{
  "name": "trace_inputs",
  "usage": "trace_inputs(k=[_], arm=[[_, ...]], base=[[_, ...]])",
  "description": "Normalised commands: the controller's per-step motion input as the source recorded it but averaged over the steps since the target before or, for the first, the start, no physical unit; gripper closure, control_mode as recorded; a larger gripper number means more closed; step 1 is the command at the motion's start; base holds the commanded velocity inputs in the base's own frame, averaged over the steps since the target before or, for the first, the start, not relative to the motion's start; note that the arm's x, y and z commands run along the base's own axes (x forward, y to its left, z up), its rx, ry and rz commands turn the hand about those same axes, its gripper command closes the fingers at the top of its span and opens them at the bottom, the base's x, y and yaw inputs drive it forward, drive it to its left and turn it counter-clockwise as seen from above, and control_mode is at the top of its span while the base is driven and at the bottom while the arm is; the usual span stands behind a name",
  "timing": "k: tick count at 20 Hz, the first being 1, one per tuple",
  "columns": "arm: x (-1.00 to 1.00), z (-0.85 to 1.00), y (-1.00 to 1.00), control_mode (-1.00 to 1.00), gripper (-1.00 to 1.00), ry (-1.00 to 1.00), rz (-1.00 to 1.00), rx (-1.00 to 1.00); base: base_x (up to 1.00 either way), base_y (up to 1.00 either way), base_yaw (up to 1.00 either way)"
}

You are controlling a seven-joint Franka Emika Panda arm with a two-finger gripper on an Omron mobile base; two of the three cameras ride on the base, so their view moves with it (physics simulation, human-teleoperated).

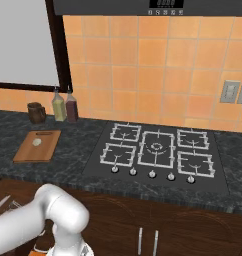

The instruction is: Place the appropriate cutting tool for cutting the garlic skin on the cutting board.

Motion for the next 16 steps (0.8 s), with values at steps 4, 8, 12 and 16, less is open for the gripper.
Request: trace_inputs(k=[4, 8, 12, 16], arm=[[0.34, -0.28, 0.17, -1.00, -1.00, -0.04, 0.00, 0.00], [0.34, -0.28, 0.14, -1.00, -1.00, 0.00, 0.00, 0.00], [0.21, -0.35, 0.07, -1.00, -1.00, 0.00, 0.00, 0.00], [-0.09, -0.43, 0.09, -1.00, 1.00, -0.02, 0.00, 0.00]], base=[[0.00, 0.00, 0.00], [0.00, 0.00, 0.00], [0.00, 0.00, 0.00], [0.00, 0.00, 0.00]])
